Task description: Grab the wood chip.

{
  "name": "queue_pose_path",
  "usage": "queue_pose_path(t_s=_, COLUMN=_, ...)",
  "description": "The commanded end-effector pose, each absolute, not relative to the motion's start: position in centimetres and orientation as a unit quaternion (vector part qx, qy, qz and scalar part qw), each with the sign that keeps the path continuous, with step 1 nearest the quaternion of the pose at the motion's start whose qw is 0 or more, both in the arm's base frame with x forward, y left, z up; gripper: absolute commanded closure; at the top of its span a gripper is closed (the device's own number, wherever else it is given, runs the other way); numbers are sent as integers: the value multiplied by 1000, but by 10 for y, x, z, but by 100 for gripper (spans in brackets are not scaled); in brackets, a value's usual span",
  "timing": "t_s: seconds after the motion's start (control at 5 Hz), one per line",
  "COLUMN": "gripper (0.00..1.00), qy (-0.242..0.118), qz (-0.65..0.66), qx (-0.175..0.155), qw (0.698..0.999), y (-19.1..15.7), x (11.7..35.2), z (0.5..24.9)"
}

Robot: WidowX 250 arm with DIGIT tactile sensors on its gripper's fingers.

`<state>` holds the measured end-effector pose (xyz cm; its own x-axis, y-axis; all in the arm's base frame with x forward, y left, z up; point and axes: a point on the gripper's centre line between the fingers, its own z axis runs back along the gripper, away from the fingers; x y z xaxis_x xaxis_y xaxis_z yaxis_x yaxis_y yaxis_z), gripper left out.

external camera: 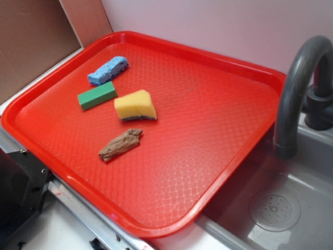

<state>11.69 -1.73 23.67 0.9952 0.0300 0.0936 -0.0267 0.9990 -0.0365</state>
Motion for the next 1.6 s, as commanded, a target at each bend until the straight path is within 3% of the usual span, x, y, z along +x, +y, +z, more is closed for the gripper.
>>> queue_pose_path(t_s=0.0, gripper=0, qy=-47, qz=14, qx=-18, qw=999, y=-17, x=117, z=237)
queue_pose_path(t_s=0.4, gripper=0, qy=-94, qz=76, qx=-30, qw=992, y=-35, x=139, z=213)
queue_pose_path(t_s=0.6, gripper=0, qy=-97, qz=77, qx=-47, qw=991, y=-44, x=140, z=203)
queue_pose_path(t_s=0.8, gripper=0, qy=-73, qz=53, qx=-48, qw=995, y=-57, x=142, z=183)
queue_pose_path(t_s=1.0, gripper=0, qy=-77, qz=38, qx=-26, qw=996, y=-62, x=152, z=159)
queue_pose_path(t_s=1.4, gripper=0, qy=-74, qz=11, qx=-52, qw=996, y=-62, x=172, z=120)
